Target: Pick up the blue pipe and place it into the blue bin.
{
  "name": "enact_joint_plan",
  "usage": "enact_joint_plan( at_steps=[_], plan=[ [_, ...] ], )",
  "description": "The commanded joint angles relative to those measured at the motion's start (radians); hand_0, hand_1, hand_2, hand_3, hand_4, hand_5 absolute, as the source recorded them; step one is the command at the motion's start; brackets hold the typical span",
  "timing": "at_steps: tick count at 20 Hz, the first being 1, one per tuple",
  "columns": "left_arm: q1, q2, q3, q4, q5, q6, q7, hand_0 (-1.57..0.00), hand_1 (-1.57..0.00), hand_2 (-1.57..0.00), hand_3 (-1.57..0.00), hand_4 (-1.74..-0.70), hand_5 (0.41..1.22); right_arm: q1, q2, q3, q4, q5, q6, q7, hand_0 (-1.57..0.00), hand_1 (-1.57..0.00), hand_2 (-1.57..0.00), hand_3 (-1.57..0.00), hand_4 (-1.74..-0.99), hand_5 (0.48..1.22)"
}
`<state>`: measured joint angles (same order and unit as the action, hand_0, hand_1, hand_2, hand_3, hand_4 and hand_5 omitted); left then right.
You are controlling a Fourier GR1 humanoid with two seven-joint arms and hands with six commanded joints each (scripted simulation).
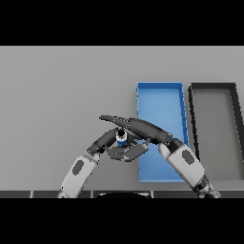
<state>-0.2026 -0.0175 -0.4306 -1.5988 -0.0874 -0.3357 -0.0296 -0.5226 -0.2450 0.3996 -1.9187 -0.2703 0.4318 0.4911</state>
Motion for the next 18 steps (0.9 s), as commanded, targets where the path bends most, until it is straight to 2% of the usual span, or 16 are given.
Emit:
enact_joint_plan(
  at_steps=[1, 2, 3, 6, 8, 9, 11, 12, 13, 15, 18],
  plan=[
    [-0.013, -0.012, 0.004, 0.026, -0.011, 0.003, 0.003, -1.57, -1.57, -1.57, -1.57, -1.47, 1.221, -0.017, 0.017, 0.013, 0.019, 0.008, 0.003, 0.013, -0.07, -0.11, -0.17, -0.04, -1.204, 0.497],
    [-0.002, -0.007, 0.01, 0.019, -0.008, -0.008, -0.003, -1.57, -1.57, -1.57, -1.57, -1.46, 1.221, -0.019, 0.016, 0.013, 0.027, 0.009, 0.014, 0.006, -0.17, -0.22, -0.26, -0.13, -1.233, 0.487],
    [0.001, -0.019, 0.011, 0.02, -0.008, -0.006, 0.0, -1.57, -1.57, -1.57, -1.57, -1.52, 1.221, -0.042, 0.027, 0.017, 0.041, 0.014, 0.019, -0.001, -0.32, -0.36, -0.38, -0.24, -1.278, 0.485],
    [0.012, -0.012, 0.007, -0.005, -0.03, -0.002, 0.052, -1.57, -1.57, -1.57, -1.57, -1.62, 1.221, -0.041, 0.051, 0.036, 0.072, 0.031, 0.027, -0.046, -0.88, -0.88, -0.91, -0.76, -1.467, 0.518],
    [-0.002, -0.016, 0.022, 0.011, -0.021, -0.01, 0.032, -1.57, -1.57, -1.57, -1.51, -1.66, 1.221, -0.05, 0.061, 0.03, 0.072, 0.002, 0.018, -0.016, -1.13, -1.13, -1.15, -0.95, -1.551, 0.596],
    [0.004, -0.031, 0.021, 0.006, 0.0, -0.019, 0.023, -1.57, -1.57, -1.57, -1.52, -1.68, 1.221, -0.05, 0.08, 0.039, 0.073, -0.004, 0.001, -0.019, -1.22, -1.22, -1.23, -1.02, -1.581, 0.65],
    [0.021, -0.048, 0.022, 0.013, 0.012, -0.033, 0.009, -1.57, -1.57, -1.57, -1.5, -1.7, 1.221, -0.028, 0.069, 0.04, 0.073, -0.031, 0.004, -0.044, -1.34, -1.34, -1.35, -1.19, -1.628, 0.856],
    [0.019, -0.052, 0.023, 0.014, 0.01, -0.036, 0.019, -1.57, -1.57, -1.57, -1.49, -1.71, 1.221, -0.025, 0.06, 0.04, 0.073, -0.027, 0.006, -0.063, -1.39, -1.39, -1.4, -1.25, -1.648, 0.929],
    [0.017, -0.048, 0.034, 0.015, 0.019, -0.048, 0.01, -1.57, -1.57, -1.57, -1.46, -1.71, 1.221, -0.032, 0.063, 0.05, 0.072, -0.016, -0.005, -0.059, -1.43, -1.43, -1.43, -1.3, -1.665, 0.987],
    [0.021, -0.052, 0.036, 0.005, 0.009, -0.059, 0.006, -1.57, -1.57, -1.57, -1.44, -1.72, 1.221, -0.023, 0.052, 0.07, 0.052, -0.001, -0.017, -0.084, -1.48, -1.48, -1.48, -1.4, -1.692, 1.071],
    [0.015, -0.059, 0.043, 0.003, -0.014, -0.064, 0.011, -1.57, -1.57, -1.57, -1.43, -1.73, 1.221, -0.02, 0.058, 0.085, 0.062, 0.004, -0.038, -0.116, -1.52, -1.52, -1.53, -1.48, -1.716, 1.144]
  ],
)
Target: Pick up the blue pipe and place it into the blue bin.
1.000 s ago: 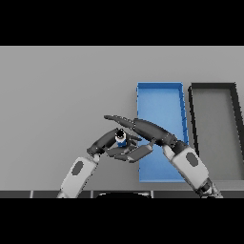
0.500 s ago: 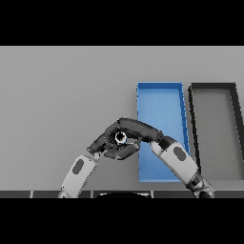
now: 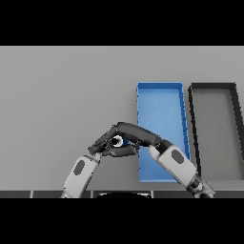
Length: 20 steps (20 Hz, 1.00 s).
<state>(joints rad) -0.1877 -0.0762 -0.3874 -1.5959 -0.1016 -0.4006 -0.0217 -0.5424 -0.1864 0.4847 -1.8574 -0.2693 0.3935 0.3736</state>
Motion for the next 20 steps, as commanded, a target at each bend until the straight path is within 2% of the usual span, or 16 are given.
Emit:
enact_joint_plan(
  at_steps=[1, 3, 4, 5, 6, 7, 9, 10, 12, 14, 15, 17, 20],
  plan=[
    [0.007, -0.001, -0.002, -0.016, 0.0, 0.001, 0.007, -1.57, -1.57, -1.57, -1.43, -1.73, 1.221, -0.002, 0.003, -0.001, -0.01, 0.0, -0.014, 0.009, -1.53, -1.53, -1.53, -1.5, -1.721, 1.16],
    [-0.004, -0.001, 0.011, -0.005, -0.016, 0.019, -0.014, -1.57, -1.57, -1.57, -1.42, -1.73, 1.221, -0.007, 0.017, 0.005, -0.001, 0.027, -0.041, 0.002, -1.55, -1.55, -1.55, -1.53, -1.728, 1.182],
    [0.006, 0.001, -0.003, -0.012, -0.049, 0.036, -0.036, -1.57, -1.57, -1.57, -1.45, -1.72, 1.221, 0.009, 0.005, 0.004, -0.006, 0.029, -0.037, -0.031, -1.55, -1.55, -1.55, -1.54, -1.731, 1.19],
    [0.015, 0.013, -0.002, -0.018, -0.073, 0.04, -0.047, -1.46, -1.34, -1.29, -1.17, -1.6, 1.221, 0.007, 0.003, 0.002, -0.007, 0.033, -0.04, -0.028, -1.56, -1.56, -1.56, -1.54, -1.733, 1.196],
    [0.008, 0.026, 0.011, -0.018, -0.063, 0.011, -0.043, -1.17, -1.07, -1.03, -0.93, -1.47, 1.221, 0.005, -0.007, -0.004, -0.008, 0.029, -0.038, -0.038, -1.56, -1.56, -1.56, -1.55, -1.734, 1.201],
    [0.005, 0.03, 0.007, -0.012, -0.067, -0.022, -0.044, -0.94, -0.86, -0.83, -0.75, -1.37, 1.221, 0.011, 0.002, 0.014, -0.017, 0.032, -0.046, -0.022, -1.56, -1.56, -1.56, -1.55, -1.736, 1.205],
    [0.002, 0.035, 0.017, -0.026, -0.082, -0.062, -0.027, -0.6, -0.55, -0.53, -0.48, -1.21, 1.221, -0.008, 0.007, 0.011, -0.027, 0.016, -0.065, 0.033, -1.56, -1.56, -1.56, -1.56, -1.738, 1.211],
    [0.003, 0.034, 0.014, -0.029, -0.111, -0.067, -0.02, -0.48, -0.44, -0.42, -0.38, -1.14, 1.132, -0.005, 0.013, 0.02, -0.037, 0.025, -0.077, 0.054, -1.57, -1.57, -1.57, -1.56, -1.738, 1.213],
    [0.008, 0.027, 0.034, -0.032, -0.111, -0.071, 0.03, -0.31, -0.28, -0.27, -0.24, -1.05, 0.938, -0.01, 0.011, 0.019, -0.025, 0.037, -0.074, 0.048, -1.57, -1.57, -1.57, -1.56, -1.739, 1.216],
    [0.024, 0.014, 0.028, -0.029, -0.109, -0.06, 0.05, -0.2, -0.18, -0.17, -0.16, -1.0, 0.77, -0.004, 0.013, 0.02, -0.026, 0.047, -0.074, 0.055, -1.57, -1.57, -1.57, -1.57, -1.74, 1.218],
    [0.019, 0.007, 0.031, -0.02, -0.106, -0.059, 0.072, -0.16, -0.14, -0.14, -0.12, -0.98, 0.704, 0.004, 0.005, 0.019, -0.044, 0.045, -0.073, 0.038, -1.57, -1.57, -1.57, -1.57, -1.74, 1.218],
    [0.022, 0.003, 0.042, -0.022, -0.084, -0.066, 0.113, -0.1, -0.09, -0.09, -0.08, -0.97, 0.603, 0.008, 0.013, 0.021, -0.033, 0.052, -0.079, 0.027, -1.57, -1.57, -1.57, -1.57, -1.74, 1.219],
    [0.025, 0.009, 0.037, -0.021, -0.109, -0.049, 0.097, -0.05, -0.05, -0.04, -0.04, -0.95, 0.513, 0.009, 0.032, 0.014, -0.025, 0.026, -0.093, 0.004, -1.57, -1.57, -1.57, -1.57, -1.741, 1.22]
  ],
)
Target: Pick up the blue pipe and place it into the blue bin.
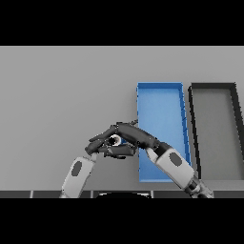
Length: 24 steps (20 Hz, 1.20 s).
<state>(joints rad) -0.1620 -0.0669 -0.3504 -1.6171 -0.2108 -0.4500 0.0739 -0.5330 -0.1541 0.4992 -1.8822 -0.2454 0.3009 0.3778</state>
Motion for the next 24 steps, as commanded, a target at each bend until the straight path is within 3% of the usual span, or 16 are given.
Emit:
enact_joint_plan(
  at_steps=[1, 4, 8, 11, 14, 18, 21, 24],
  plan=[
    [-0.002, 0.012, 0.011, 0.002, 0.002, -0.001, 0.001, -0.04, -0.04, -0.04, -0.03, -0.94, 0.495, -0.006, 0.008, -0.015, 0.001, -0.038, -0.006, 0.008, -1.57, -1.57, -1.57, -1.57, -1.741, 1.22],
    [-0.006, 0.0, 0.003, 0.022, -0.015, 0.009, 0.016, -0.02, -0.02, -0.02, -0.02, -0.92, 0.474, -0.044, 0.0, -0.065, -0.027, -0.156, -0.033, 0.075, -1.57, -1.57, -1.57, -1.57, -1.741, 1.221],
    [-0.006, 0.001, 0.0, 0.025, -0.012, 0.001, 0.007, -0.01, -0.01, -0.01, -0.01, -0.91, 0.45, -0.207, 0.009, -0.171, -0.016, -0.309, -0.084, 0.194, -1.57, -1.57, -1.57, -1.57, -1.741, 1.221],
    [-0.003, 0.004, 0.009, 0.005, 0.009, -0.009, 0.033, 0.0, 0.0, 0.0, 0.0, -0.91, 0.437, -0.352, -0.024, -0.276, 0.035, -0.422, -0.083, 0.187, -1.57, -1.57, -1.57, -1.57, -1.741, 1.221],
    [-0.008, 0.003, 0.009, 0.004, 0.001, -0.005, 0.057, 0.0, 0.0, 0.0, 0.0, -0.9, 0.432, -0.461, -0.084, -0.378, 0.108, -0.359, -0.163, 0.149, -1.57, -1.57, -1.57, -1.57, -1.741, 1.221],
    [0.0, 0.015, 0.01, 0.007, -0.004, -0.008, 0.038, 0.0, 0.0, 0.0, 0.0, -0.89, 0.421, -0.528, -0.16, -0.473, 0.245, -0.308, -0.187, 0.175, -1.57, -1.57, -1.57, -1.57, -1.741, 1.221],
    [0.014, 0.013, -0.005, 0.004, -0.019, -0.003, 0.023, 0.0, 0.0, 0.0, 0.0, -0.88, 0.411, -0.484, -0.229, -0.532, 0.319, -0.254, -0.154, 0.157, -1.57, -1.57, -1.57, -1.57, -1.741, 1.221],
    [-0.01, 0.027, 0.005, 0.009, -0.03, 0.001, 0.034, 0.0, 0.0, 0.0, 0.0, -0.87, 0.415, -0.382, -0.255, -0.578, 0.334, -0.246, -0.143, 0.173, -1.57, -1.57, -1.57, -1.57, -1.741, 1.221]
  ],
)
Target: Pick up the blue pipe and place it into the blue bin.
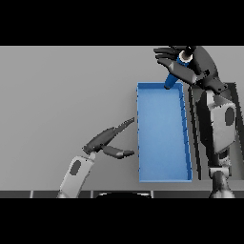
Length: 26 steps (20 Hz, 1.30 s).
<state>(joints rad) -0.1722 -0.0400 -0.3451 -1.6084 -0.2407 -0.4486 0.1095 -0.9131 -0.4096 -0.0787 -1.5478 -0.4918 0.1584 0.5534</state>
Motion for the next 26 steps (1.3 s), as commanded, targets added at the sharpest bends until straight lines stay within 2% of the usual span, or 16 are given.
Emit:
enact_joint_plan(
  at_steps=[1, 5, 7, 9, 11, 15, 16, 19, 20, 21, 23, 24, 25, 26],
  plan=[
    [0.005, 0.005, 0.002, -0.015, 0.014, -0.011, 0.001, 0.0, 0.0, 0.0, 0.0, -0.87, 0.418, 0.04, -0.007, -0.009, -0.02, -0.002, -0.001, 0.009, -1.57, -1.57, -1.57, -1.57, -1.741, 1.221],
    [0.022, -0.002, -0.01, -0.008, 0.008, -0.007, -0.025, 0.0, 0.0, 0.0, 0.0, -0.87, 0.421, 0.211, -0.007, -0.015, -0.079, 0.03, -0.003, 0.051, -1.57, -1.57, -1.57, -1.57, -1.741, 1.221],
    [0.027, -0.012, -0.013, -0.006, 0.009, -0.004, -0.013, 0.0, 0.0, 0.0, 0.0, -0.88, 0.422, 0.299, 0.005, -0.014, -0.099, 0.049, -0.002, 0.056, -1.57, -1.57, -1.57, -1.57, -1.741, 1.221],
    [0.041, -0.006, -0.012, -0.029, 0.015, -0.003, -0.012, 0.0, 0.0, 0.0, 0.0, -0.88, 0.425, 0.39, -0.015, 0.026, -0.134, 0.042, -0.06, 0.056, -1.57, -1.57, -1.57, -1.57, -1.741, 1.221],
    [0.054, -0.011, -0.024, -0.033, 0.012, -0.005, -0.006, 0.0, 0.0, 0.0, 0.0, -0.88, 0.428, 0.451, -0.063, 0.074, -0.157, 0.038, -0.132, 0.056, -1.57, -1.57, -1.57, -1.57, -1.741, 1.221],
    [0.051, -0.008, -0.021, -0.033, 0.015, -0.006, -0.002, 0.0, 0.0, 0.0, 0.0, -0.89, 0.422, 0.548, -0.188, 0.232, -0.163, 0.002, -0.338, 0.056, -1.57, -1.57, -1.57, -1.52, -1.741, 1.221],
    [0.053, -0.003, -0.02, -0.023, 0.009, -0.006, -0.005, 0.0, 0.0, 0.0, 0.0, -0.89, 0.42, 0.554, -0.216, 0.273, -0.162, -0.015, -0.374, 0.056, -1.57, -1.57, -1.57, -1.26, -1.741, 1.221],
    [0.05, -0.01, -0.027, -0.035, 0.013, -0.007, -0.003, 0.0, 0.0, 0.0, 0.0, -0.88, 0.421, 0.545, -0.276, 0.38, -0.137, -0.012, -0.465, 0.046, -1.57, -1.57, -1.57, -0.91, -1.741, 1.221],
    [0.045, -0.002, -0.017, -0.033, 0.015, -0.008, 0.008, 0.0, 0.0, 0.0, 0.0, -0.88, 0.421, 0.533, -0.292, 0.404, -0.124, -0.012, -0.497, 0.043, -1.57, -1.55, -1.57, -0.85, -1.741, 1.221],
    [0.053, 0.001, -0.022, -0.038, 0.013, -0.01, -0.004, 0.0, 0.0, 0.0, 0.0, -0.88, 0.421, 0.527, -0.302, 0.428, -0.118, -0.01, -0.513, 0.034, -1.46, -1.34, -1.34, -0.79, -1.678, 1.221],
    [0.052, -0.002, -0.021, -0.036, 0.01, -0.005, -0.001, 0.0, 0.0, 0.0, 0.0, -0.88, 0.422, 0.499, -0.326, 0.474, -0.077, -0.02, -0.527, 0.037, -0.94, -0.85, -0.86, -0.5, -1.503, 1.221],
    [0.044, -0.002, -0.019, -0.035, 0.011, -0.005, 0.003, 0.0, 0.0, 0.0, 0.0, -0.88, 0.425, 0.485, -0.339, 0.507, -0.064, -0.029, -0.536, 0.034, -0.75, -0.68, -0.68, -0.4, -1.413, 1.221],
    [0.048, -0.001, -0.02, -0.041, 0.012, -0.005, 0.005, 0.0, 0.0, 0.0, 0.0, -0.88, 0.427, 0.477, -0.365, 0.535, -0.056, -0.042, -0.506, 0.027, -0.6, -0.55, -0.55, -0.32, -1.337, 1.221],
    [0.046, -0.007, -0.022, -0.045, 0.015, -0.003, 0.006, 0.0, 0.0, 0.0, 0.0, -0.88, 0.428, 0.461, -0.386, 0.568, -0.052, -0.049, -0.477, 0.024, -0.48, -0.44, -0.44, -0.26, -1.275, 1.186]
  ],
)
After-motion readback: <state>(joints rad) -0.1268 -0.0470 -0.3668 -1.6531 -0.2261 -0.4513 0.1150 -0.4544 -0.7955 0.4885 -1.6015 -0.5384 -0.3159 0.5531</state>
